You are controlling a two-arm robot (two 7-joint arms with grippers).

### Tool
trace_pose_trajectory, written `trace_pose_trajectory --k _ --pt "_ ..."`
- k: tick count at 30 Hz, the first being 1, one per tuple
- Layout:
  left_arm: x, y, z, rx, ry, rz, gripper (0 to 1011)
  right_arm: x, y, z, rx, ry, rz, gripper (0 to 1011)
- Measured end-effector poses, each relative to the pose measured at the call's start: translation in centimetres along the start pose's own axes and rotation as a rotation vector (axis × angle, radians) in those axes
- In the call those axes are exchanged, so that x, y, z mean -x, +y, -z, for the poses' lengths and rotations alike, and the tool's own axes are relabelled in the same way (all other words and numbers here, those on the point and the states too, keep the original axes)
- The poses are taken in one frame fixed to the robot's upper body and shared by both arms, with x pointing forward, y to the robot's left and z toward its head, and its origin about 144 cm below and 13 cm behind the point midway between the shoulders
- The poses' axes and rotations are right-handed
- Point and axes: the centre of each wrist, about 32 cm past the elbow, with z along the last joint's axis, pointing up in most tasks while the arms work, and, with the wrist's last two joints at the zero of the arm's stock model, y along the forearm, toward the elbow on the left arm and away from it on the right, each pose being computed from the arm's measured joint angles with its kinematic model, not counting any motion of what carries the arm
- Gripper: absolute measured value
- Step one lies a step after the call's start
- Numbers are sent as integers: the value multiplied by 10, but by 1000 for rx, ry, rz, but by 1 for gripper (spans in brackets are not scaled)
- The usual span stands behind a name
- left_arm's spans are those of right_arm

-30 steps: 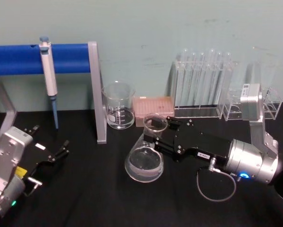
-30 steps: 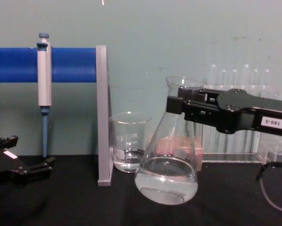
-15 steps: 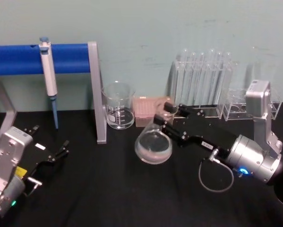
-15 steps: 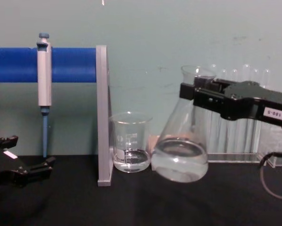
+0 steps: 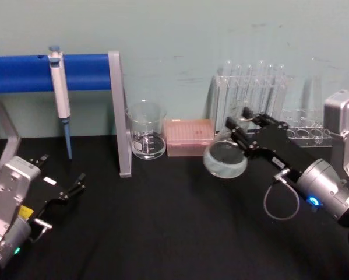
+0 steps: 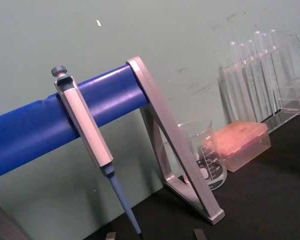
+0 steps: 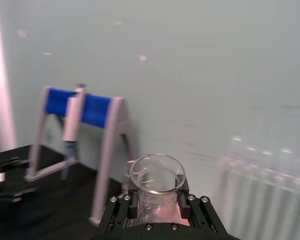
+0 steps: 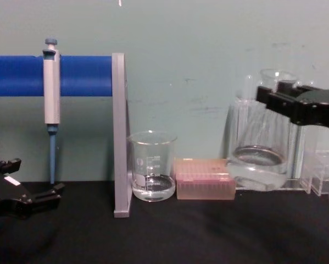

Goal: Grasp the erlenmeyer flask with one hand, shake it three times, then place it back.

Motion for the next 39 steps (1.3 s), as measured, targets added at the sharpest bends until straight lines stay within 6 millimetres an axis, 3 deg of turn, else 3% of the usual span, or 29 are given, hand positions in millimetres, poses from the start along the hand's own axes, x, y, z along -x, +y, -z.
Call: trace_pose_trajectory --k 16,27,39 --pt "0 0 0 0 0 0 1001 -1 -12 -1 28 -7 290 453" --pt "0 0 0 0 0 0 1001 6 -10 0 35 -3 267 453" --pt "0 0 0 0 0 0 1001 17 3 -1 30 -3 131 453"
